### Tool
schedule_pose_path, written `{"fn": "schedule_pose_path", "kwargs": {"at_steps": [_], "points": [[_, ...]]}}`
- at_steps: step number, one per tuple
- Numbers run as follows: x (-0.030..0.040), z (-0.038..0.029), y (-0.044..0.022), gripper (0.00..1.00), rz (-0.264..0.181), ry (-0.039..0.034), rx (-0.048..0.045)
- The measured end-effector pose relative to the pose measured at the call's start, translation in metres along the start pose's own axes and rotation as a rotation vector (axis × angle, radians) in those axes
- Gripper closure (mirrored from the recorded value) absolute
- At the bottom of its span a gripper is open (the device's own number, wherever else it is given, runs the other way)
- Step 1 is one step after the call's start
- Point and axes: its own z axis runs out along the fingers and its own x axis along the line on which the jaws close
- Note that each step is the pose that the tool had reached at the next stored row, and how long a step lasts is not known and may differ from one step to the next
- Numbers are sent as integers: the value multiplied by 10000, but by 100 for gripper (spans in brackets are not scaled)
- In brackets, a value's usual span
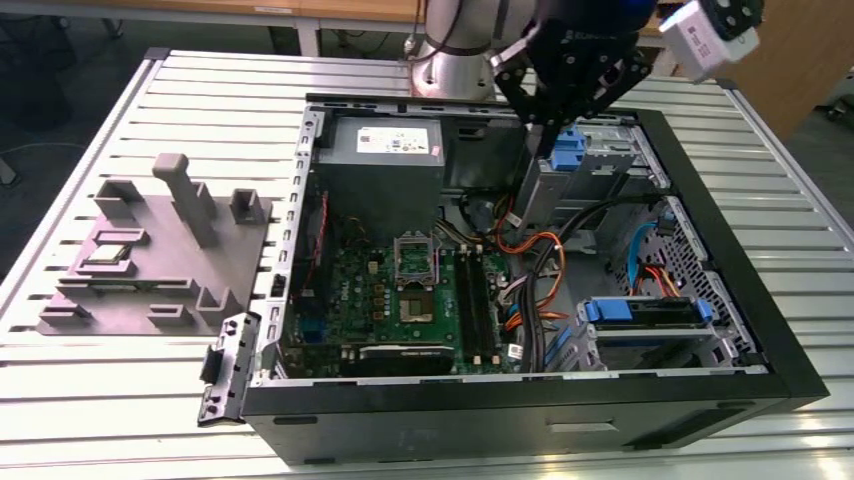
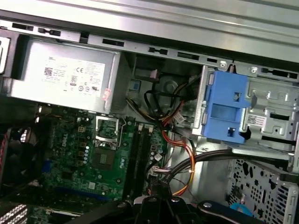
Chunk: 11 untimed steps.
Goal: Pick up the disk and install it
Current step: 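Insert the second disk wire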
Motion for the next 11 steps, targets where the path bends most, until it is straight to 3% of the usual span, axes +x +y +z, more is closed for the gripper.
{"fn": "schedule_pose_path", "kwargs": {"at_steps": [11], "points": [[-494,40,-78,90,-6,37,-5]]}}
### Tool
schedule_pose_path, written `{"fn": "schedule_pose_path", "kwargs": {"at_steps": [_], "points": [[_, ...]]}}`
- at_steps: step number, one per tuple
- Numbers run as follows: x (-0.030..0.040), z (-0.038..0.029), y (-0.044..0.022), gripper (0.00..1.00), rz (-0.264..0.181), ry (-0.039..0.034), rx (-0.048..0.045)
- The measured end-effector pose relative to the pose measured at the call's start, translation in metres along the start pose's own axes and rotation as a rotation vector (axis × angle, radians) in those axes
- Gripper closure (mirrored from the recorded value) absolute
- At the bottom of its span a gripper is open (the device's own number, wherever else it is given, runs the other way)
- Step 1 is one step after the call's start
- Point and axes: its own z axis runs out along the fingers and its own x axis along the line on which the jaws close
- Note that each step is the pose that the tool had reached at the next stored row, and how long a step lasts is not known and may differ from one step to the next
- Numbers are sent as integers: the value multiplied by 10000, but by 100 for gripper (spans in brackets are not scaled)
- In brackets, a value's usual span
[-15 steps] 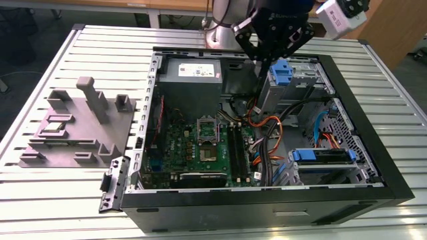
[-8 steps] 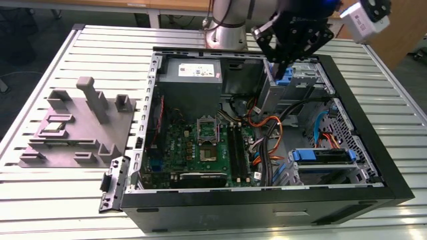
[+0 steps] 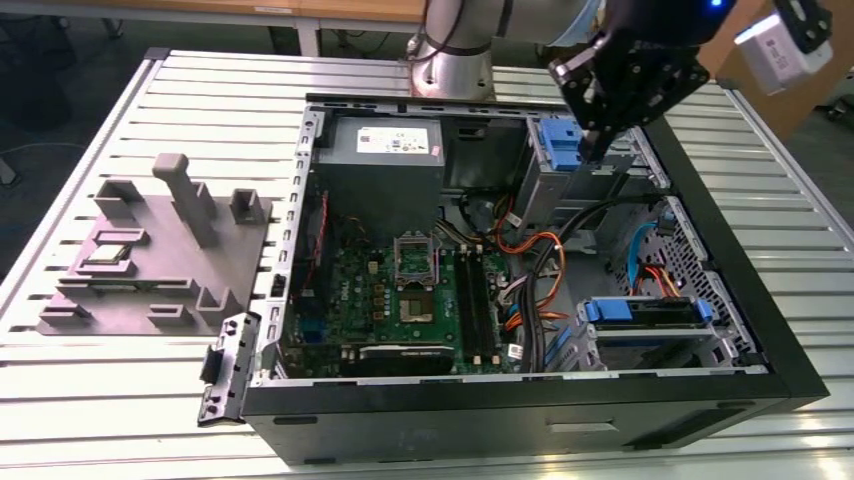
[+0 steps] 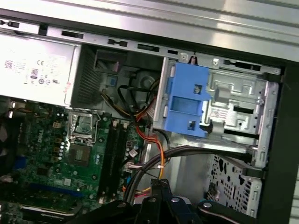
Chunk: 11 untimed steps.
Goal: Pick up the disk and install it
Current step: 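Insert the second disk wire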
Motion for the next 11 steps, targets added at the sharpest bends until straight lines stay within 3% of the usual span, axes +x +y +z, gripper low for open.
{"fn": "schedule_pose_path", "kwargs": {"at_steps": [4,11], "points": [[-148,8,-23,90,-25,10,-3],[-151,22,-24,90,-1163,33,-1]]}}
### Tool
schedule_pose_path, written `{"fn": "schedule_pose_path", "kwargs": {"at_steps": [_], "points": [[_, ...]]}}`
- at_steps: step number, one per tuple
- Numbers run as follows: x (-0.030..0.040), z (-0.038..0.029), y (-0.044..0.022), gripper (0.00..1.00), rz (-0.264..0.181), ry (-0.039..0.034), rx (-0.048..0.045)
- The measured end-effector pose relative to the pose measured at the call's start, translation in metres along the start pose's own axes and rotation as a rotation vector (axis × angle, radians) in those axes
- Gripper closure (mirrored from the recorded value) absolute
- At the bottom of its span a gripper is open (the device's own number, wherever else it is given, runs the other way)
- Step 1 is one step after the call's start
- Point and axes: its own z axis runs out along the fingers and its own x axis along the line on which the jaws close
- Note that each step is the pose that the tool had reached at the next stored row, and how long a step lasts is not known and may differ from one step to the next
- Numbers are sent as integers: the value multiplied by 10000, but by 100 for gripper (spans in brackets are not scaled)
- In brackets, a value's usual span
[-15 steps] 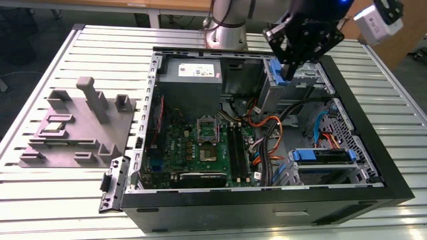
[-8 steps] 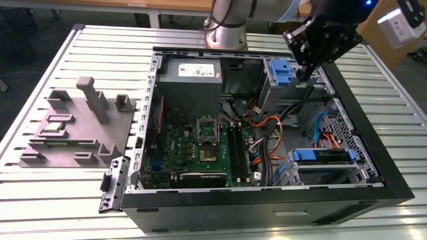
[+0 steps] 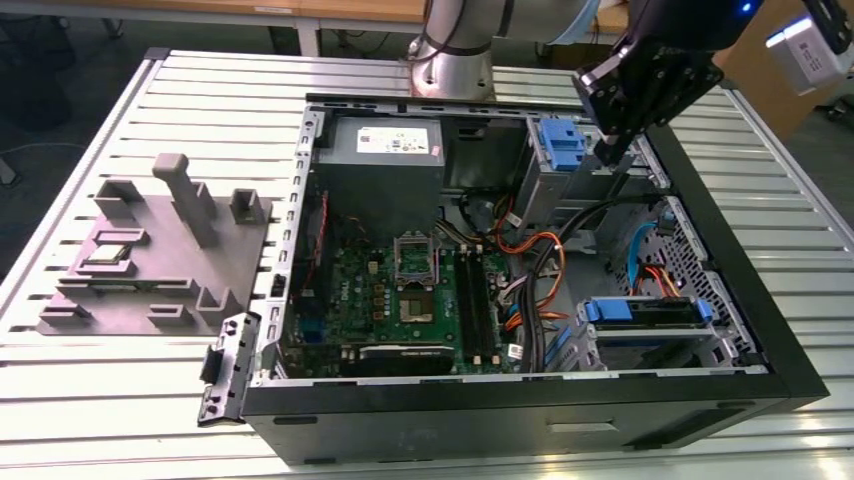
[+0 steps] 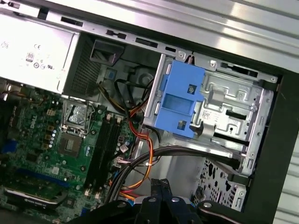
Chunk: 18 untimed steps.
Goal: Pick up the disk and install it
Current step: 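Insert the second disk wire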
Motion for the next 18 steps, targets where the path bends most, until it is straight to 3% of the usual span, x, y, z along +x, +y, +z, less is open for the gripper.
{"fn": "schedule_pose_path", "kwargs": {"at_steps": [9,18], "points": [[-38,22,-12,90,-842,22,-3],[-381,21,-108,90,-844,201,-57]]}}
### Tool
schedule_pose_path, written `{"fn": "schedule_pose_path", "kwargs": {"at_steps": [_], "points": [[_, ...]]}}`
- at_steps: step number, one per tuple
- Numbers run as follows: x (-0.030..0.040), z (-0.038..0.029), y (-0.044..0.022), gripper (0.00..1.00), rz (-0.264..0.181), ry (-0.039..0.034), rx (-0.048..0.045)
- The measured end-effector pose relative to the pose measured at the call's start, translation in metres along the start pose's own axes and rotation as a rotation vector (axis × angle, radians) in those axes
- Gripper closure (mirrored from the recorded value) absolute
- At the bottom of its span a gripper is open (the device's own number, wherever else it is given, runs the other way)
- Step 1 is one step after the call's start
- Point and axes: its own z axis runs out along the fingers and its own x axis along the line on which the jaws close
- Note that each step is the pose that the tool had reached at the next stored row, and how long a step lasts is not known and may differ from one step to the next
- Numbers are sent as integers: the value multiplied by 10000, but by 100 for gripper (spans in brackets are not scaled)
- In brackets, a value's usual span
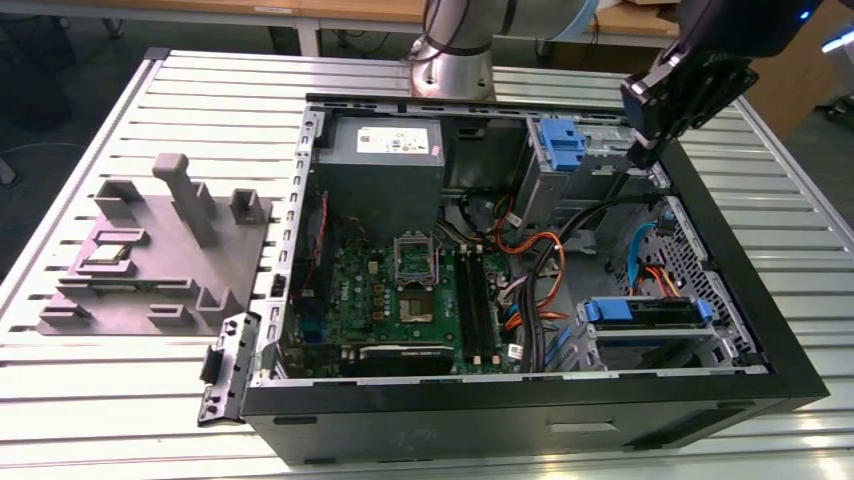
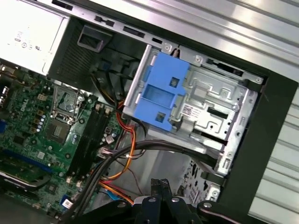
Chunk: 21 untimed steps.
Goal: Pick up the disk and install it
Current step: 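Insert the second disk wire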
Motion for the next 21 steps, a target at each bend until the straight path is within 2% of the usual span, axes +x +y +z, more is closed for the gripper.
{"fn": "schedule_pose_path", "kwargs": {"at_steps": [3,14,21], "points": [[-74,0,-28,90,-26,20,0],[-80,11,-30,90,-1396,59,30],[-80,12,-30,90,-1399,58,30]]}}
